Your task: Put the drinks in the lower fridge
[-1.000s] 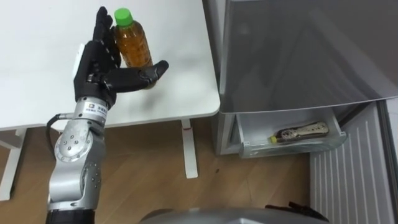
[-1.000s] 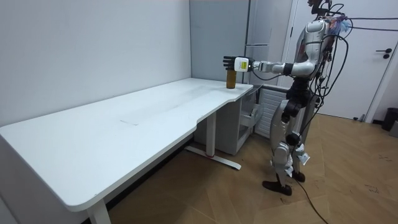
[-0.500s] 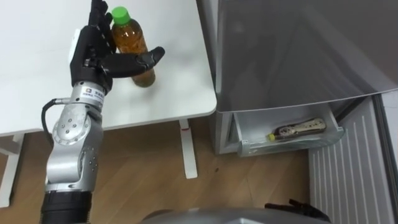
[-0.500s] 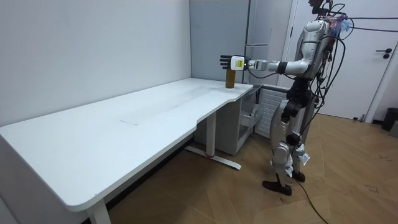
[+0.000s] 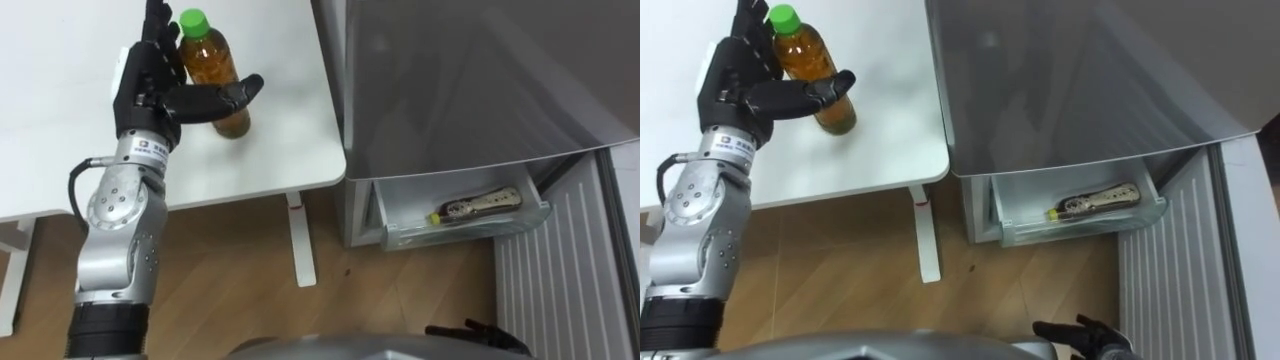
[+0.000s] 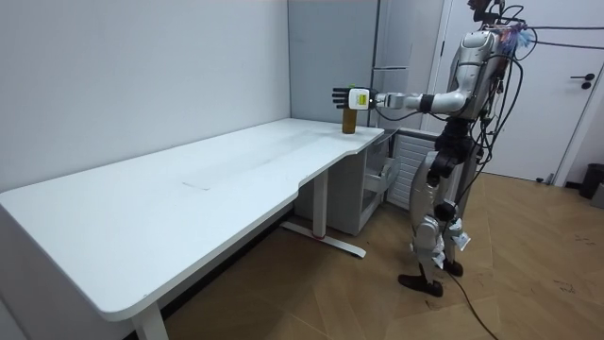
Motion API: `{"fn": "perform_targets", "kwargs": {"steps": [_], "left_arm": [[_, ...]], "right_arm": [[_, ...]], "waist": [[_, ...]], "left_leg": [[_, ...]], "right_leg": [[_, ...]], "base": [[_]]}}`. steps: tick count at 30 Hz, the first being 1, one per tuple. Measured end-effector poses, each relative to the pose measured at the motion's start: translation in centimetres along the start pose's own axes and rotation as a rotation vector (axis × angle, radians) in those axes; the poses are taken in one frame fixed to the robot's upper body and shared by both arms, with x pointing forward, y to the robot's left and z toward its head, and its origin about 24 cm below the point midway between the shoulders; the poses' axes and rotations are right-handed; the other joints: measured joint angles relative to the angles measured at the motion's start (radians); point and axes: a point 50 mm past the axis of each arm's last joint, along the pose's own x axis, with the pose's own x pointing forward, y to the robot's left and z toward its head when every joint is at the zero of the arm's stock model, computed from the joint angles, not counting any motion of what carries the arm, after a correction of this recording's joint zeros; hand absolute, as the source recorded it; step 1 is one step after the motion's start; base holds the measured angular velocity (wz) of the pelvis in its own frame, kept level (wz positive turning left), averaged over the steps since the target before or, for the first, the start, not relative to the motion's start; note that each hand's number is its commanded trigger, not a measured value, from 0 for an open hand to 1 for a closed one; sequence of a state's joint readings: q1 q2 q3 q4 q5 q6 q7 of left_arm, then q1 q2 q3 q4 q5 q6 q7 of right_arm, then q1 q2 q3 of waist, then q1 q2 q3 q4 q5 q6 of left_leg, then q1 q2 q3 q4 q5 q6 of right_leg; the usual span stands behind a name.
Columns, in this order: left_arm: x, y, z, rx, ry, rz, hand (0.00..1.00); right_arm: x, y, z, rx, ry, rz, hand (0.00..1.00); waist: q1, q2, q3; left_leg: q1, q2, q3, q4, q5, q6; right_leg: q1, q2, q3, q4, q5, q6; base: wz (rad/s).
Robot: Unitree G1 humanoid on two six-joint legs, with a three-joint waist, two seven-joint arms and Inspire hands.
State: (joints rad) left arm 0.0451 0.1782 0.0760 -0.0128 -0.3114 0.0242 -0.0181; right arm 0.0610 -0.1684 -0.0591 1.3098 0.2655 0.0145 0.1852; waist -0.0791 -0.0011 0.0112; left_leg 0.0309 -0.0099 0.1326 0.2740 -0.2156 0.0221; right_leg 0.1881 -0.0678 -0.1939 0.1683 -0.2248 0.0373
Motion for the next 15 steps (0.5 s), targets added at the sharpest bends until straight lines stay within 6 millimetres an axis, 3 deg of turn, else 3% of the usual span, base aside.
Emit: {"fn": "perform_targets", "kwargs": {"steps": [2, 15], "left_arm": [[0.0, 0.1, 0.0, 0.0, 0.002, 0.01, 1.0], [0.0, 0.6, -1.5, 0.009, 0.065, 0.063, 1.0]], "right_arm": [[0.0, 0.0, 0.0, 0.0, 0.0, 0.0, 0.0], [0.0, -0.1, 0.2, -0.009, -0.004, -0.028, 0.0]], "waist": [[0.0, 0.0, -0.0001], [-0.002, 0.01, -0.0007]], "left_leg": [[0.0, 0.0, 0.0, 0.0, 0.0, 0.0], [0.0, 0.0, 0.0, 0.001, 0.0, 0.0]], "right_leg": [[0.0, 0.0, 0.0, 0.0, 0.0, 0.0], [0.001, 0.0, -0.001, 0.0, 0.0, 0.0]], "base": [[0.0], [0.0]]}}
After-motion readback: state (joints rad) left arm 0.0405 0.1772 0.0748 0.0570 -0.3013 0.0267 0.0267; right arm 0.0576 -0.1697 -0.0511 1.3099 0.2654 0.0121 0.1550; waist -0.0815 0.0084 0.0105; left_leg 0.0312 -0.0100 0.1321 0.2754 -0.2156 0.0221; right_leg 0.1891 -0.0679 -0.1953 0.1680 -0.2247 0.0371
